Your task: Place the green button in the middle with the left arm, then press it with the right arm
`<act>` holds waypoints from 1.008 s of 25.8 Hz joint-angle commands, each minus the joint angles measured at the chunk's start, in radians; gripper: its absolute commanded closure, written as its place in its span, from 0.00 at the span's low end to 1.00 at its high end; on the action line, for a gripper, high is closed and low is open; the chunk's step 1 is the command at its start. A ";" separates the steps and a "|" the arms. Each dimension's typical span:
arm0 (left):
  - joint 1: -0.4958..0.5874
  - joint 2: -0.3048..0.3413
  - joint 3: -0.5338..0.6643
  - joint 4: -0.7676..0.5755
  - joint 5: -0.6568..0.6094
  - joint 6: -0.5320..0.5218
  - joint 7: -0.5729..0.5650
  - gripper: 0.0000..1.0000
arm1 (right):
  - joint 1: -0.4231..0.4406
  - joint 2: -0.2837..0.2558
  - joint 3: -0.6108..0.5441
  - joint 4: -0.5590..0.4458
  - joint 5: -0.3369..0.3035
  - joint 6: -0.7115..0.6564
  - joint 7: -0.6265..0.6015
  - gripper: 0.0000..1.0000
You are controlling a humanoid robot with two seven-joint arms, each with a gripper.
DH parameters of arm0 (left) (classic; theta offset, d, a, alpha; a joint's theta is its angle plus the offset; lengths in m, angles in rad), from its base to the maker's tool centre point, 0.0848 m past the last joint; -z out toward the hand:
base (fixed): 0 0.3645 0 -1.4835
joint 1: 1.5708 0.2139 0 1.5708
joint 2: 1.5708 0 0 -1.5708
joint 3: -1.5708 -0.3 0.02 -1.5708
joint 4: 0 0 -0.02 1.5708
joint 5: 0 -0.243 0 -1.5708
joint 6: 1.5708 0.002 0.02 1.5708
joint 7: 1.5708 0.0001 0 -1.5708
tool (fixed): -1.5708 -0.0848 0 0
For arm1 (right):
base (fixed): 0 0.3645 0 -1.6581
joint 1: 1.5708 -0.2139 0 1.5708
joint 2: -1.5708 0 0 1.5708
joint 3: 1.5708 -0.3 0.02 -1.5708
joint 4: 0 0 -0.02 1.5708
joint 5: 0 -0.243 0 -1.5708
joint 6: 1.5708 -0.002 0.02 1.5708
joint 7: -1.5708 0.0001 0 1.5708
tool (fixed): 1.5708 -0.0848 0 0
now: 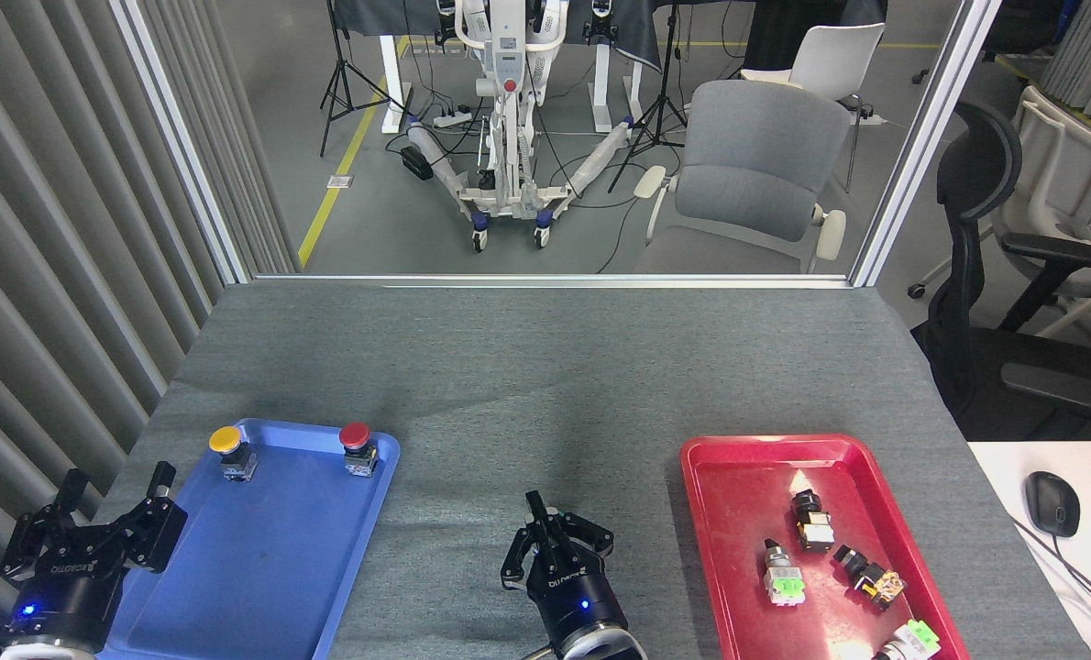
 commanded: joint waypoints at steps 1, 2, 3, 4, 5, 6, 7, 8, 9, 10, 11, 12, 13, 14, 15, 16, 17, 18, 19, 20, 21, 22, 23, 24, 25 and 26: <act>0.047 0.044 -0.007 -0.025 0.004 0.031 0.002 0.00 | 0.004 -0.007 -0.002 -0.030 -0.001 -0.001 -0.012 1.00; 0.049 0.049 -0.007 -0.032 0.004 0.036 0.000 0.00 | 0.007 -0.013 -0.005 -0.042 -0.002 -0.001 -0.012 0.99; 0.046 0.047 -0.006 -0.033 0.002 0.030 0.000 0.00 | 0.010 -0.027 -0.006 -0.053 -0.002 -0.003 -0.012 0.98; 0.043 0.046 -0.006 -0.036 0.001 0.028 0.000 0.00 | 0.015 -0.046 -0.015 -0.065 -0.002 -0.003 -0.012 0.92; 0.049 0.044 0.001 -0.041 0.001 0.027 -0.003 0.00 | 0.023 -0.062 -0.037 -0.079 -0.010 -0.003 -0.013 0.76; 0.058 0.043 0.007 -0.048 0.001 0.025 -0.008 0.00 | 0.043 -0.073 -0.071 -0.097 -0.029 -0.003 -0.013 0.53; 0.069 0.044 0.008 -0.050 0.001 0.025 -0.014 0.00 | 0.070 -0.081 -0.107 -0.119 -0.056 -0.006 -0.013 0.28; 0.079 0.047 0.007 -0.045 0.001 0.025 -0.023 0.00 | 0.093 -0.093 -0.141 -0.140 -0.082 -0.010 -0.013 0.11; 0.084 0.050 0.001 -0.041 0.001 0.028 -0.031 0.00 | 0.112 -0.108 -0.169 -0.162 -0.101 -0.018 -0.013 0.02; 0.084 0.050 -0.006 -0.041 0.001 0.031 -0.037 0.00 | 0.124 -0.124 -0.187 -0.174 -0.108 -0.035 -0.012 0.01; 0.081 0.043 -0.010 -0.045 0.001 0.035 -0.040 0.00 | 0.138 -0.141 -0.210 -0.186 -0.111 -0.064 -0.012 0.01; 0.075 0.036 -0.018 -0.047 0.001 0.035 -0.040 0.00 | 0.153 -0.156 -0.236 -0.199 -0.113 -0.098 -0.012 0.00; 0.069 0.026 -0.025 -0.047 -0.001 0.035 -0.040 0.00 | 0.171 -0.170 -0.270 -0.218 -0.113 -0.130 -0.012 0.01; 0.053 0.013 -0.036 -0.047 -0.005 0.035 -0.043 0.00 | 0.201 -0.176 -0.304 -0.249 -0.113 -0.152 -0.010 0.01; 0.044 0.007 -0.048 -0.044 -0.008 0.036 -0.048 0.00 | 0.234 -0.176 -0.334 -0.280 -0.113 -0.165 -0.009 0.00; 0.038 0.003 -0.059 -0.041 -0.014 0.038 -0.052 0.00 | 0.262 -0.178 -0.360 -0.307 -0.113 -0.170 -0.007 0.00; 0.035 -0.011 -0.068 -0.041 -0.019 0.038 -0.060 0.00 | 0.279 -0.181 -0.377 -0.321 -0.113 -0.170 -0.007 0.01; 0.030 -0.033 -0.078 -0.044 -0.027 0.038 -0.069 0.00 | 0.288 -0.182 -0.385 -0.327 -0.113 -0.170 -0.009 0.00; 0.026 -0.045 -0.081 -0.048 -0.037 0.038 -0.074 0.00 | 0.294 -0.190 -0.388 -0.329 -0.113 -0.167 -0.009 0.01; 0.026 -0.046 -0.082 -0.048 -0.048 0.030 -0.075 0.00 | 0.300 -0.199 -0.390 -0.329 -0.113 -0.165 -0.009 0.01; 0.024 -0.043 -0.084 -0.048 -0.051 0.022 -0.075 0.00 | 0.305 -0.205 -0.391 -0.331 -0.113 -0.164 -0.009 0.00; 0.026 -0.040 -0.085 -0.050 -0.053 0.007 -0.075 0.00 | 0.308 -0.213 -0.393 -0.337 -0.113 -0.165 -0.009 0.00; 0.026 -0.039 -0.085 -0.050 -0.053 -0.011 -0.075 0.00 | 0.314 -0.217 -0.402 -0.346 -0.113 -0.165 -0.009 0.00; 0.026 -0.040 -0.085 -0.050 -0.054 -0.015 -0.075 0.00 | 0.325 -0.219 -0.414 -0.354 -0.113 -0.167 -0.010 0.01; 0.026 -0.040 -0.085 -0.050 -0.054 -0.015 -0.075 0.00 | 0.337 -0.224 -0.422 -0.366 -0.113 -0.170 -0.010 0.01; 0.024 -0.042 -0.085 -0.050 -0.054 -0.013 -0.074 0.00 | 0.351 -0.230 -0.425 -0.384 -0.113 -0.173 -0.012 0.00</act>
